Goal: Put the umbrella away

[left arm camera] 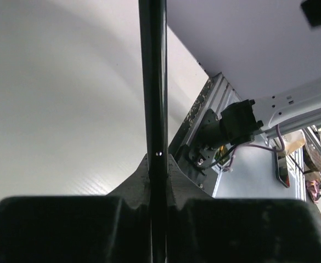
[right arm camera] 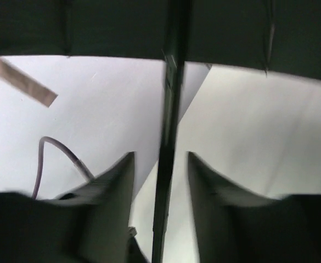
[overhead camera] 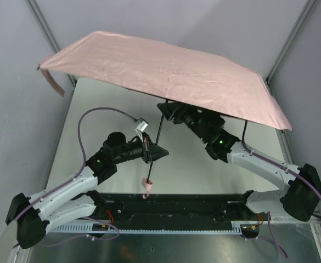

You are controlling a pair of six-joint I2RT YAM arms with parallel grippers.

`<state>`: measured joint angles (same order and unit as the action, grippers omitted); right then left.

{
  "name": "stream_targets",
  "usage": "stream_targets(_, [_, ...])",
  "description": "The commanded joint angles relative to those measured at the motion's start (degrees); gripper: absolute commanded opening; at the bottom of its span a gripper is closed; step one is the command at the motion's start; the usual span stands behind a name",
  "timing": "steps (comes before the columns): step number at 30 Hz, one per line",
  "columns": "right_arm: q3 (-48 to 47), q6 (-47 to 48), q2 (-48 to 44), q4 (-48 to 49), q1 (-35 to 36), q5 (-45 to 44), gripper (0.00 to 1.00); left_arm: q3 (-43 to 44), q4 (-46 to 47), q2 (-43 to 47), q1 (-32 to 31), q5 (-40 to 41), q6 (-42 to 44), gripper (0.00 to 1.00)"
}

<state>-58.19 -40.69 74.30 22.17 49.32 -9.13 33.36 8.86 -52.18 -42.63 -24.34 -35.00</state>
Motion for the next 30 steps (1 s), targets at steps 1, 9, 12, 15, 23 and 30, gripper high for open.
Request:
stream_targets(1, [2.5, -3.0, -3.4, 12.5, -7.4, 10.0, 0.58, -2.2, 6.7, 1.4, -0.2, -3.6, 0.1, 0.00])
stream_targets(9, [5.7, -16.7, -0.2, 27.5, -15.6, 14.8, 0.77, -4.7, 15.8, 1.9, -1.4, -8.7, -5.8, 0.00])
stream_targets(12, [6.0, -21.7, 1.7, 30.7, -16.3, 12.5, 0.78, -4.7, 19.5, 1.2, -2.2, -9.4, -8.6, 0.00])
stream_targets(15, [6.0, -27.8, 2.5, 28.7, -16.5, 8.7, 0.77, -4.8, 24.0, 0.6, -2.8, -9.1, -11.6, 0.00])
stream_targets(23, [0.8, -35.2, 5.5, 26.6, -16.6, 11.9, 0.77, -3.4, 36.1, -2.7, -3.7, -8.7, -19.0, 0.00])
stream_targets(30, [-1.1, -25.3, -8.7, 3.1, -10.0, 5.0, 0.87, -0.3, 38.0, -4.0, -3.0, -4.5, -17.7, 0.00])
